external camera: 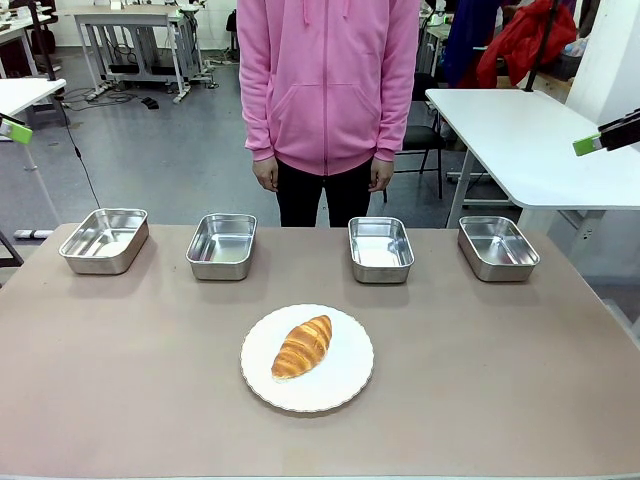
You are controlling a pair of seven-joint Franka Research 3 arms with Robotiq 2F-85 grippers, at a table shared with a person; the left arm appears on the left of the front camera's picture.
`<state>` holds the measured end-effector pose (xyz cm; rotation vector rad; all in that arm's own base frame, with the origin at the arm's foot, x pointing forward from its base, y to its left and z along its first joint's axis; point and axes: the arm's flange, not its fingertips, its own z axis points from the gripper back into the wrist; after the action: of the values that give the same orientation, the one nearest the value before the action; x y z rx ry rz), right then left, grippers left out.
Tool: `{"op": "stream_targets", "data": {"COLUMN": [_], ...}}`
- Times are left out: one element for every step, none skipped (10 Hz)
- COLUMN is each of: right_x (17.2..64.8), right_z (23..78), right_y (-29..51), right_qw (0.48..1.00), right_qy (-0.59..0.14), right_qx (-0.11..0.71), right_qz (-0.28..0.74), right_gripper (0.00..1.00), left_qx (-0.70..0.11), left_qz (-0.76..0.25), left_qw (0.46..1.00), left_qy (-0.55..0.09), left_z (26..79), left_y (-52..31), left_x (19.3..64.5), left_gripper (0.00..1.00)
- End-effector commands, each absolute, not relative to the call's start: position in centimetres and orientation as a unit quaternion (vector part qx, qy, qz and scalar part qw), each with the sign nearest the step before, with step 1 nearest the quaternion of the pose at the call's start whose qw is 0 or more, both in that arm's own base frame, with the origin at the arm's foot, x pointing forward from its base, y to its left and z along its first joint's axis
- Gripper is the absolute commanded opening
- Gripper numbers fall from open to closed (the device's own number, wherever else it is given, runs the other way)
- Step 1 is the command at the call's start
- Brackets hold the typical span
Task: Place the bread in the container.
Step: Place the Butter Roll into the Airtight Container indicated by the human.
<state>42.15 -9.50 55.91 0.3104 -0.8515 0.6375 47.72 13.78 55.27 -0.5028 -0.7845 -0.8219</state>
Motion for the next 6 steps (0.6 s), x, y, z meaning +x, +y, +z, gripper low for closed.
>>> {"op": "stream_targets", "data": {"right_x": [42.27, 42.27, 42.27, 42.27, 42.27, 42.27], "right_z": [55.86, 55.86, 55.86, 55.86, 55.86, 55.86], "right_y": [-9.54, -9.54, -9.54, -9.54, -9.54, -9.54], "right_qw": [0.846, 0.846, 0.846, 0.846, 0.846, 0.846], "right_qy": [-0.411, -0.411, -0.411, -0.411, -0.411, -0.411], "right_qx": [0.155, 0.155, 0.155, 0.155, 0.155, 0.155], "right_qz": [0.302, 0.302, 0.302, 0.302, 0.302, 0.302], "right_gripper": [1.0, 1.0, 1.0, 1.0, 1.0, 1.0], "left_qx": [-0.236, -0.236, -0.236, -0.236, -0.236, -0.236], "left_qz": [-0.388, -0.388, -0.388, -0.388, -0.388, -0.388], "left_qw": [0.811, 0.811, 0.811, 0.811, 0.811, 0.811], "left_qy": [-0.369, -0.369, -0.369, -0.369, -0.369, -0.369], "left_z": [55.44, 55.44, 55.44, 55.44, 55.44, 55.44], "left_y": [13.75, 13.75, 13.75, 13.75, 13.75, 13.75], "left_x": [47.67, 47.67, 47.67, 47.67, 47.67, 47.67], "left_gripper": [1.0, 1.0, 1.0, 1.0, 1.0, 1.0]}}
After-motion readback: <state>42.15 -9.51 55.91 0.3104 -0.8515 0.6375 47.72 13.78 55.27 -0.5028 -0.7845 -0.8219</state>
